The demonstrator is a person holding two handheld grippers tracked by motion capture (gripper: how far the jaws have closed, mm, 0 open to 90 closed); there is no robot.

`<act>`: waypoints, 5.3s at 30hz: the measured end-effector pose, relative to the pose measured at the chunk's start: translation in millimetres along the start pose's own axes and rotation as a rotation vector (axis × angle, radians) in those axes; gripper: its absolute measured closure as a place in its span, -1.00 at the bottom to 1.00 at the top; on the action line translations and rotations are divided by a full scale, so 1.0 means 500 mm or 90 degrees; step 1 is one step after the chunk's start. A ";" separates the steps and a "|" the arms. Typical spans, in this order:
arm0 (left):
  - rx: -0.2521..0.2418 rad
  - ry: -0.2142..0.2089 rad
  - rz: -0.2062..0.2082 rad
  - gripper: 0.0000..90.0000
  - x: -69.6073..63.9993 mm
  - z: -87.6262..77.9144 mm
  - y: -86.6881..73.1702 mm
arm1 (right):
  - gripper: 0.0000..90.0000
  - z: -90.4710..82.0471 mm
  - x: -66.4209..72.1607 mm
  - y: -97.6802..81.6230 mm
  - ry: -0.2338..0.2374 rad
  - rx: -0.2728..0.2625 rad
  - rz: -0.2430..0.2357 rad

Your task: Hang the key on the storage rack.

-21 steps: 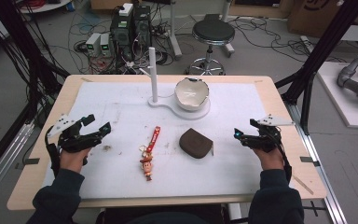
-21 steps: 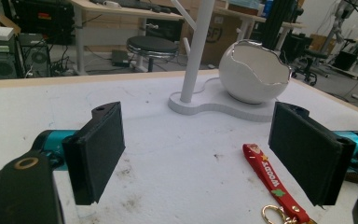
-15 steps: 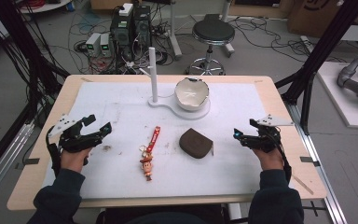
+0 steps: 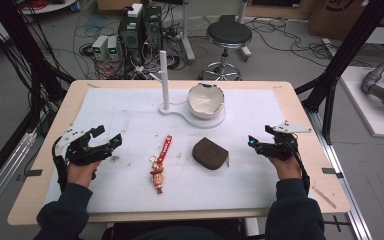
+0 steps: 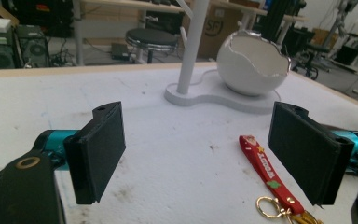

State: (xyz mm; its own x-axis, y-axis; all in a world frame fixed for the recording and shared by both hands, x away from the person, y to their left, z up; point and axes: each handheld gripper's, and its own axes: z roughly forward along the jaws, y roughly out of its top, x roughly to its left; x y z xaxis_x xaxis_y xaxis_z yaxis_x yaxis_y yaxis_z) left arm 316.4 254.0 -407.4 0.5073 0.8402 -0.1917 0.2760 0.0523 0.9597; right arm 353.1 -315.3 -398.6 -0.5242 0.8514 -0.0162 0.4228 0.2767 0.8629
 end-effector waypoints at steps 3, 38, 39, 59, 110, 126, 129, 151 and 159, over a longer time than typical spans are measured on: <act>0.020 -0.010 0.001 -0.58 -0.009 0.017 -0.008 | -0.53 0.004 -0.001 0.001 -0.004 0.000 -0.001; 0.349 -0.059 0.177 0.07 -0.176 0.192 -0.073 | -0.52 0.010 0.029 0.005 0.003 0.012 -0.032; 0.349 -0.059 0.177 0.11 -0.176 0.192 -0.073 | -0.52 0.010 0.029 0.005 0.003 0.012 -0.032; 0.279 -0.034 0.107 0.63 -0.135 0.206 -0.063 | -0.52 0.012 0.033 0.006 0.008 0.016 -0.028; 0.180 -0.172 0.066 0.03 -0.123 0.146 0.178 | -0.52 0.007 0.028 0.010 0.010 0.003 -0.021; 0.108 -0.166 0.080 0.03 -0.101 0.226 0.313 | -0.52 0.004 0.025 0.016 0.009 -0.011 -0.021; 0.106 -0.161 0.078 0.03 -0.099 0.240 0.329 | -0.52 0.004 0.025 0.016 0.010 -0.013 -0.020; 0.076 -0.111 0.021 0.04 -0.058 0.292 0.358 | -0.52 0.005 0.025 0.015 0.014 -0.013 -0.023; 0.066 -0.110 -0.006 0.04 -0.035 0.303 0.331 | -0.52 0.005 0.025 0.015 0.014 -0.012 -0.023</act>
State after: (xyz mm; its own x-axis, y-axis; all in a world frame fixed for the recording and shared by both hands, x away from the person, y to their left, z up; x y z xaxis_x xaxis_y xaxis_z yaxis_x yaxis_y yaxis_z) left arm 476.9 166.2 -276.3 0.6342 0.7346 -0.2413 0.3596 -0.0040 0.9331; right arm 351.7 -301.4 -393.7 -0.5559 0.8304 -0.0369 0.3894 0.2994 0.8711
